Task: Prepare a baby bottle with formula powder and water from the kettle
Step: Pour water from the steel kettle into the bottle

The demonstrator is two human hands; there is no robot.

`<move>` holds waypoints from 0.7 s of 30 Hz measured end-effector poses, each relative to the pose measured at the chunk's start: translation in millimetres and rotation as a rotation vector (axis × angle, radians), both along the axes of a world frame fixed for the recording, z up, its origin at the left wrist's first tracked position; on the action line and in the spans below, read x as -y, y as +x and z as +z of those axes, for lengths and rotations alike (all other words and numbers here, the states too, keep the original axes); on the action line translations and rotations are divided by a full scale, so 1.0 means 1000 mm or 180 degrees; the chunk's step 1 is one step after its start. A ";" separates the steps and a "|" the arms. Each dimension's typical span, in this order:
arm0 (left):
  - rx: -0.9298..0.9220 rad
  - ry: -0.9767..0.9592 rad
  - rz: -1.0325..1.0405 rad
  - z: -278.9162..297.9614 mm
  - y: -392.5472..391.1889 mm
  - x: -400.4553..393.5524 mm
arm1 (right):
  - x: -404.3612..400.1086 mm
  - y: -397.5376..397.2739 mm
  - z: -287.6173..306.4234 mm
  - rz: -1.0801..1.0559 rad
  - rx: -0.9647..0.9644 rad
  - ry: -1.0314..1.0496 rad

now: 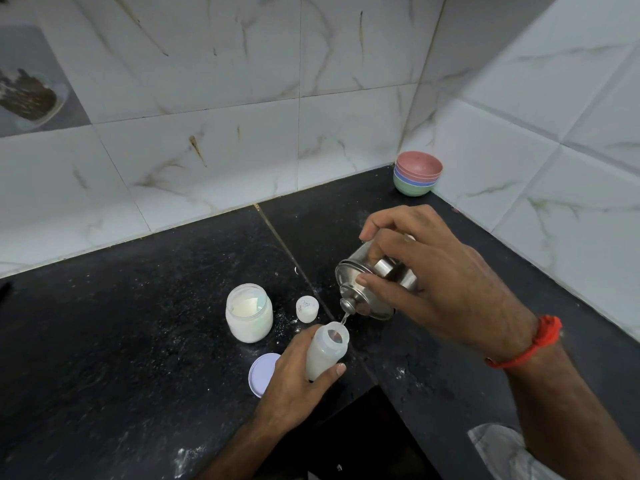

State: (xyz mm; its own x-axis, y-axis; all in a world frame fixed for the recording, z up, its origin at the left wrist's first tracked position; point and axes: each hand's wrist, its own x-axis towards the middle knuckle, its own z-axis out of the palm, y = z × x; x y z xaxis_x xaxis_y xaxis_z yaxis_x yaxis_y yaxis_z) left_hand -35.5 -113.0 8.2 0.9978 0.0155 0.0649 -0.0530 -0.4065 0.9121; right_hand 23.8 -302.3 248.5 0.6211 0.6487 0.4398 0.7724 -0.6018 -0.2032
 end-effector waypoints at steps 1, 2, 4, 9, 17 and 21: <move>0.0001 -0.0001 0.0006 0.000 0.000 0.000 | 0.000 0.000 0.001 0.0003 -0.0004 -0.0011; 0.0004 0.0004 0.0012 0.000 0.000 0.000 | 0.000 0.000 0.001 0.0006 -0.0001 -0.0022; 0.0010 0.0006 0.0015 -0.001 0.000 0.000 | 0.000 -0.001 0.002 0.0010 0.0013 -0.0041; 0.0042 0.0018 0.0006 0.000 0.002 0.001 | 0.000 -0.002 0.003 0.0015 0.0033 -0.0067; 0.0059 -0.0022 -0.0030 -0.002 0.003 0.002 | 0.000 -0.002 0.003 0.0002 0.0066 -0.0142; 0.0027 -0.0044 -0.0007 -0.003 0.003 0.002 | 0.000 -0.003 0.003 0.0003 0.0029 -0.0159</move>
